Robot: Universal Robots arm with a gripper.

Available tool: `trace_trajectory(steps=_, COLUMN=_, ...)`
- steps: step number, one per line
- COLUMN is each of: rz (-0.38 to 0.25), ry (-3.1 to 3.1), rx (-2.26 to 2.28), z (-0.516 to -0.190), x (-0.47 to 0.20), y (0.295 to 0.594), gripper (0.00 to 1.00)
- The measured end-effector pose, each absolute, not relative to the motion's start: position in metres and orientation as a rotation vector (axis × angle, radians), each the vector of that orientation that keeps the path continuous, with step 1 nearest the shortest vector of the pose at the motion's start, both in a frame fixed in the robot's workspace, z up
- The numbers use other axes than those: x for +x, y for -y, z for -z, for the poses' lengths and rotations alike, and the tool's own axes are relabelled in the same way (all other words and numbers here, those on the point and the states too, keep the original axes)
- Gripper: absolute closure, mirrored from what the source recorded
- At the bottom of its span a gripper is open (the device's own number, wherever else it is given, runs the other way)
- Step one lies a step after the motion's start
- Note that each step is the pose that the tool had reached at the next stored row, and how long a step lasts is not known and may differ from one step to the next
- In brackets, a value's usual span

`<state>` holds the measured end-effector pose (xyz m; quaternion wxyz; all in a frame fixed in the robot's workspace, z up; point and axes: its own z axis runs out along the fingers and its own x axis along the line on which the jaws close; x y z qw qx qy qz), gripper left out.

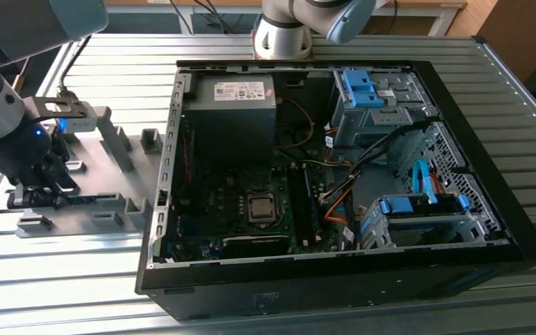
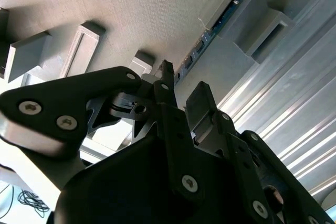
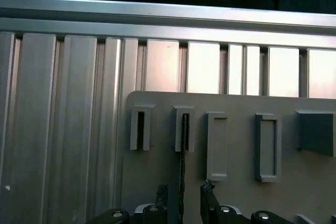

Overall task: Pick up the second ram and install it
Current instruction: 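Pick up the second ram and move it above second insertion slot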

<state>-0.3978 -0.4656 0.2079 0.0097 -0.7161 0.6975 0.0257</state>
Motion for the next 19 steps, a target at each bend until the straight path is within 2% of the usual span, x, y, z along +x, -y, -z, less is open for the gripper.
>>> trace_trajectory(steps=9, rz=-0.080, ry=-2.178, rx=-2.236, z=-0.198, x=-0.399, y=0.466, gripper=0.62)
trace_trajectory(steps=11, rz=-0.080, ry=-2.178, rx=-2.236, z=-0.197, x=-0.400, y=0.466, gripper=0.64)
trace_trajectory(steps=12, rz=-0.080, ry=-2.178, rx=-2.236, z=-0.197, x=-0.400, y=0.466, gripper=0.71)
trace_trajectory(steps=19, rz=-0.080, ry=-2.178, rx=-2.236, z=-0.194, x=-0.401, y=0.466, gripper=0.71)
